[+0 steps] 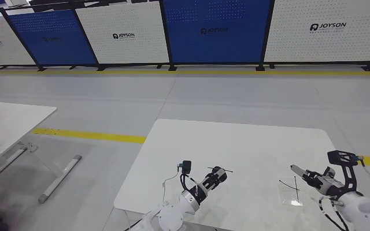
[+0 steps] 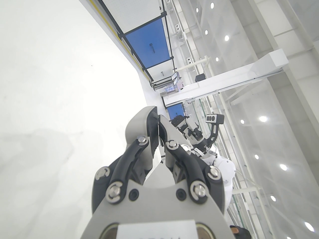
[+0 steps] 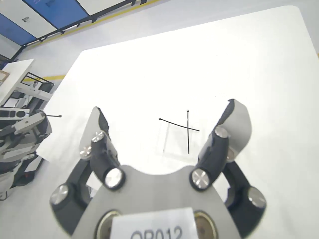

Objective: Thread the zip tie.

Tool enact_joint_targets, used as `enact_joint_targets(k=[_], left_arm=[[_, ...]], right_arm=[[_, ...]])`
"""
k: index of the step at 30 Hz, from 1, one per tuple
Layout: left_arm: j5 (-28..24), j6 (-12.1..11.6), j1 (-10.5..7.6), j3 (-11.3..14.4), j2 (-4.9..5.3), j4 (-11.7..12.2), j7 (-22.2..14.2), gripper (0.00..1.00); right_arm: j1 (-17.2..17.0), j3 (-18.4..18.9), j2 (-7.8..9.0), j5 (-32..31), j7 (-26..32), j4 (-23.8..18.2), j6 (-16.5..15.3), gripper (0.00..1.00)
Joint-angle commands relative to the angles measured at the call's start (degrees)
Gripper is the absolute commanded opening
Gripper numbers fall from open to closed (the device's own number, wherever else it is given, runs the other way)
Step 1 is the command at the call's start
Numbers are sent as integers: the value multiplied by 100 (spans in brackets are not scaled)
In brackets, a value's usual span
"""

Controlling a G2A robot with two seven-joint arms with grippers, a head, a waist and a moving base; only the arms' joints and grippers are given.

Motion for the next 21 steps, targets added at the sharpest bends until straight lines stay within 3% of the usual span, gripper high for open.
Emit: enact_joint_targets(k=[1, 3, 5, 8, 11, 21], left_arm=[[0, 0, 0, 0, 0, 0, 0, 0], [0, 0, 0, 0, 0, 0, 0, 0], [0, 0, 0, 0, 0, 0, 0, 0], [0, 0, 0, 0, 0, 0, 0, 0], [0, 0, 0, 0, 0, 0, 0, 0], [0, 0, 0, 0, 0, 0, 0, 0]], right_arm=[[0, 0, 0, 0, 0, 0, 0, 100], [-11, -15, 1, 57, 47, 45, -44, 100], [69, 6, 30, 113, 567, 102, -140, 100], [301, -35, 63, -149, 1047, 168, 0, 100], [417, -139, 73, -67, 1239, 225, -161, 100], [417, -139, 73, -67, 1239, 225, -161, 100]])
